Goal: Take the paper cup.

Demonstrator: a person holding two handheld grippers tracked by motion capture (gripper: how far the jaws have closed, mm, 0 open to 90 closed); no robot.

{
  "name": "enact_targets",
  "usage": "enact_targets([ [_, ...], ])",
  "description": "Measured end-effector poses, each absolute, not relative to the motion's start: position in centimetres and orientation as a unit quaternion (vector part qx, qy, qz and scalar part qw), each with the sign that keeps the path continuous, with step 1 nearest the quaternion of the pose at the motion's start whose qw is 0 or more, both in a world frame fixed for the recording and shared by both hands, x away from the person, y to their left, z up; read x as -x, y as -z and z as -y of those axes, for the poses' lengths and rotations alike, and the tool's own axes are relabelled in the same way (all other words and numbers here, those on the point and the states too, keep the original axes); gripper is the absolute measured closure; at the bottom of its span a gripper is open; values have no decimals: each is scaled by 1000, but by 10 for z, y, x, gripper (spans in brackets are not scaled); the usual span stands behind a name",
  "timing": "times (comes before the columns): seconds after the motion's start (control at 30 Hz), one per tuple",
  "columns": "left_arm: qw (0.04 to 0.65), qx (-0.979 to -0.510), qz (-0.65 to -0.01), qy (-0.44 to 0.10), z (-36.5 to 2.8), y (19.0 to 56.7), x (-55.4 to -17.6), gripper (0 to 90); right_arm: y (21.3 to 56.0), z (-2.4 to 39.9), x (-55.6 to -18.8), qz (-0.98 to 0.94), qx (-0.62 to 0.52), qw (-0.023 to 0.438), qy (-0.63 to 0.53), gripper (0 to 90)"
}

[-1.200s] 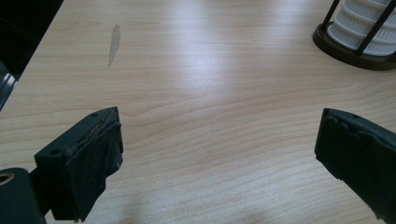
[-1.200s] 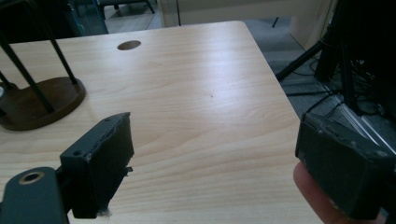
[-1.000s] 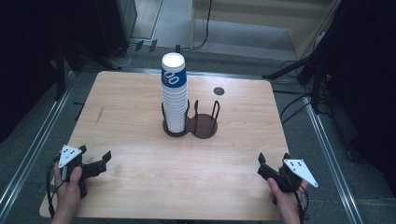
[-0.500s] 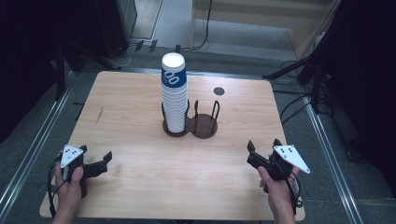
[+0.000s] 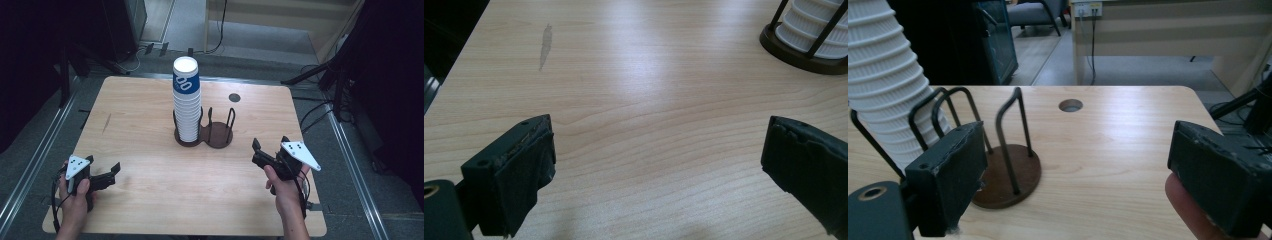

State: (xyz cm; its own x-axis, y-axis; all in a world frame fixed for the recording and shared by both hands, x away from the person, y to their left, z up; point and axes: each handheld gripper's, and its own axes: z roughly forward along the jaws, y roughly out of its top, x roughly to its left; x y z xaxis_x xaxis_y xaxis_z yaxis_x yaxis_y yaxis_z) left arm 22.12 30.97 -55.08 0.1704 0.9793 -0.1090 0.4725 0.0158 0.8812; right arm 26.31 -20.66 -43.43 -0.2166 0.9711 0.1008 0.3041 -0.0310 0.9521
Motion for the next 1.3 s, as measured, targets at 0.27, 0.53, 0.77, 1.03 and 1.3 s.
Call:
enact_targets([
  [0.27,421,-637,-570,-303,-308,551,-222,17,424,182,-274,-618,-509,331,-499,93],
  [0.53,416,-643,-567,-304,-306,551,-223,17,416,159,-284,-624,-500,323,-507,100],
  [0.77,415,-646,-565,-302,-306,551,-223,17,408,139,-293,-631,-489,318,-511,104],
  [1.03,413,-650,-563,-301,-306,551,-224,17,401,118,-300,-638,-479,313,-516,103],
  [1.3,412,-654,-559,-299,-305,551,-224,17,396,105,-303,-641,-469,310,-522,103],
])
